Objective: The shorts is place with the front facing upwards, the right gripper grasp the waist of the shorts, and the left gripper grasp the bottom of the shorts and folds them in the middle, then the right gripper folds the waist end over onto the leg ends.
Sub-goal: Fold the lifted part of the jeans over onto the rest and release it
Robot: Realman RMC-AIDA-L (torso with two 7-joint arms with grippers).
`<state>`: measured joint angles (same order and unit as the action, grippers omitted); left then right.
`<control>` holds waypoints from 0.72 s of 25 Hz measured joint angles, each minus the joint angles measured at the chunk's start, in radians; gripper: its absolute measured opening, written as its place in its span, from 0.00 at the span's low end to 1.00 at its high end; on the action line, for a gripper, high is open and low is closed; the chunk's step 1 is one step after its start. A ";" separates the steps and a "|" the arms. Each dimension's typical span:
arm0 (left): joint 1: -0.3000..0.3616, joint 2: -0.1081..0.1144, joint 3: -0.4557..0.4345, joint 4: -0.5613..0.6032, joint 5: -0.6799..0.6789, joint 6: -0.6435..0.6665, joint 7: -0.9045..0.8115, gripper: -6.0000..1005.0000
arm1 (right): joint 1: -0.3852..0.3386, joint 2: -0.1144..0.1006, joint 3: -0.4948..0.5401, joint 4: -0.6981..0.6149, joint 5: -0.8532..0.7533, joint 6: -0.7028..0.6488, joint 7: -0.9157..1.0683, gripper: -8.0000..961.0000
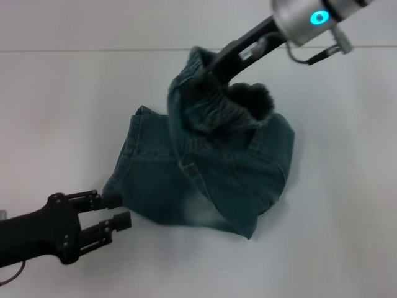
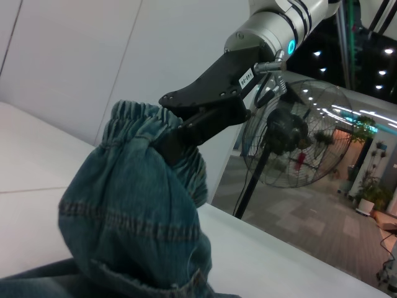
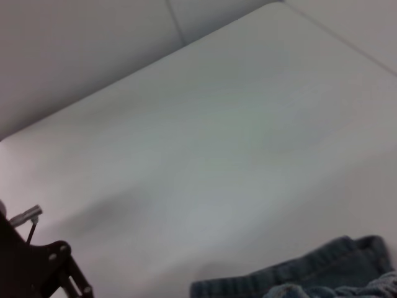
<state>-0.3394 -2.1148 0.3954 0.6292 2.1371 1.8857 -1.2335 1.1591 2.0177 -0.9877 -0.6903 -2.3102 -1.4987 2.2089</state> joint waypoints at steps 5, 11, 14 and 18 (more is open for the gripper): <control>0.032 -0.003 0.000 0.023 0.001 0.014 -0.003 0.51 | 0.048 0.035 -0.060 0.041 -0.001 0.039 -0.019 0.20; 0.044 -0.005 0.001 0.026 0.013 0.005 -0.004 0.65 | 0.110 0.062 -0.112 0.130 -0.002 0.051 -0.032 0.22; 0.045 -0.006 0.005 0.025 0.014 0.000 -0.004 0.73 | 0.119 0.069 -0.135 0.133 -0.001 0.056 -0.032 0.23; 0.043 -0.006 0.010 0.018 0.014 -0.013 -0.002 0.81 | 0.119 0.071 -0.137 0.126 0.005 0.063 -0.035 0.33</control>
<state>-0.2963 -2.1208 0.4054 0.6476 2.1508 1.8728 -1.2358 1.2785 2.0884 -1.1252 -0.5647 -2.3049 -1.4356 2.1739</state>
